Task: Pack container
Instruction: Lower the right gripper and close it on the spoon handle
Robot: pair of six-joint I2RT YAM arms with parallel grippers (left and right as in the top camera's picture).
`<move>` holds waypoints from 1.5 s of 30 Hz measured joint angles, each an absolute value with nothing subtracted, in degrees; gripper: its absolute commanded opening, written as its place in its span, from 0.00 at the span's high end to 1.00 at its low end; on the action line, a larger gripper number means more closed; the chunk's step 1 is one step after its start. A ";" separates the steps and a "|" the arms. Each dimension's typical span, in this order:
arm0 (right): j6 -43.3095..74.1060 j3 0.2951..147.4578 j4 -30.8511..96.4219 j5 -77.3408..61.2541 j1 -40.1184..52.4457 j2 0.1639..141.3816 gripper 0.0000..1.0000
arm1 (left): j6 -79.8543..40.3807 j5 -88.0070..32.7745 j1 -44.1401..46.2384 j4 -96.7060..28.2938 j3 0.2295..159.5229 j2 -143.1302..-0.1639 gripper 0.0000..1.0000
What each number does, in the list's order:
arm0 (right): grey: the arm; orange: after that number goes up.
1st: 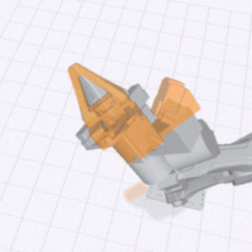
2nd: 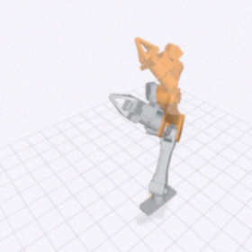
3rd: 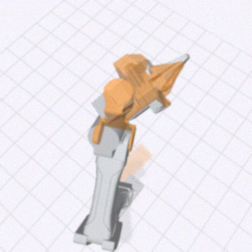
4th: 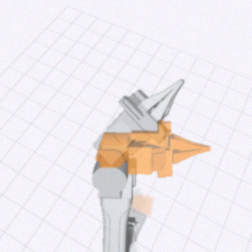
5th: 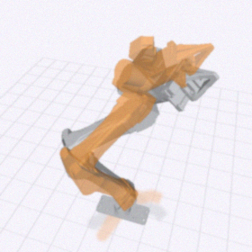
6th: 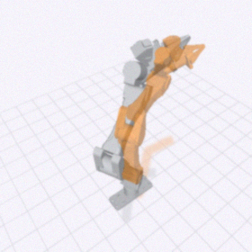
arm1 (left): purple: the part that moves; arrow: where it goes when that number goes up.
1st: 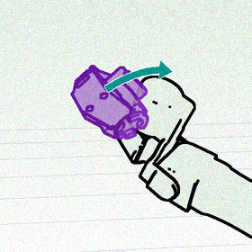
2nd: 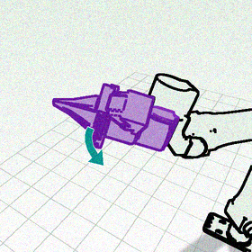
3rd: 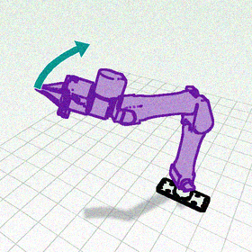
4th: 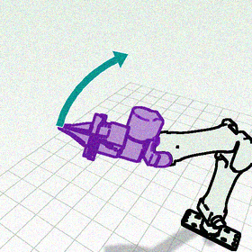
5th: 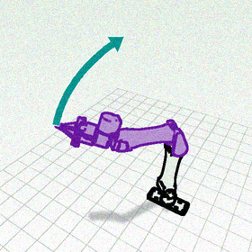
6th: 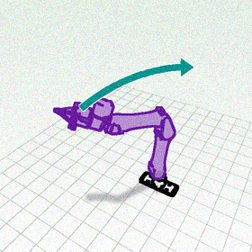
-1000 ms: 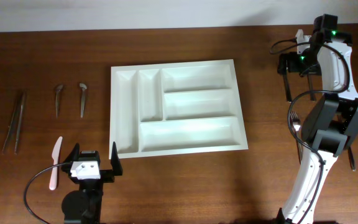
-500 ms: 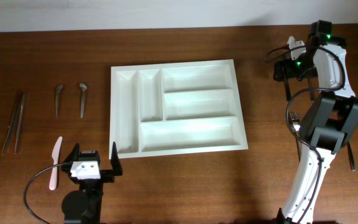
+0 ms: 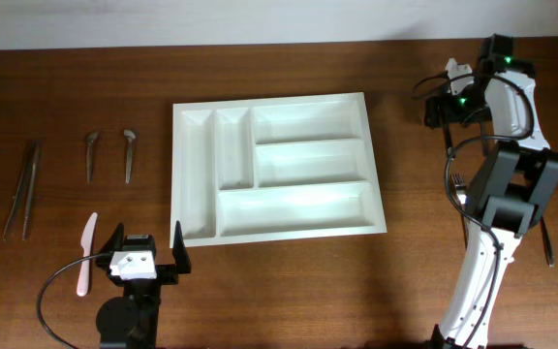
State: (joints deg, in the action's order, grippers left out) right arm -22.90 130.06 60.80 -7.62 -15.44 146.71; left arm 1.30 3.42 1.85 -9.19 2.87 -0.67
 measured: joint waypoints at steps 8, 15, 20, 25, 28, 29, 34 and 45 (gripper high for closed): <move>-22.92 130.06 59.61 -7.62 -15.29 146.96 0.00 | 1.30 3.42 1.83 -9.19 2.87 -0.67 0.01; -22.63 130.08 58.54 -7.62 -15.29 146.98 0.53 | 1.30 3.42 1.85 -9.19 2.87 -0.67 0.01; -22.37 130.08 58.43 -7.31 -15.29 146.98 0.71 | 1.30 3.42 1.83 -9.19 2.87 -0.67 0.01; -21.74 130.08 58.43 -7.33 -15.29 146.98 0.81 | 1.30 3.42 1.85 -9.19 2.87 -0.67 0.01; -21.65 130.08 58.43 -7.33 -15.29 146.98 0.86 | 1.30 3.42 1.85 -9.19 2.87 -0.67 0.01; -21.65 130.08 58.43 -7.31 -15.29 146.98 0.91 | 1.30 3.42 1.85 -9.19 2.87 -0.67 0.01; -21.45 130.08 58.43 -7.33 -15.29 146.98 0.94 | 1.30 3.42 1.85 -9.19 2.87 -0.67 0.01; -19.22 130.08 58.15 -7.64 -15.29 146.98 0.96 | 1.30 3.42 1.85 -9.19 2.87 -0.67 0.01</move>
State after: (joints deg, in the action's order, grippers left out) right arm -19.22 130.08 58.15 -7.64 -15.29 146.98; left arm 1.30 3.42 1.85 -9.19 2.87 -0.67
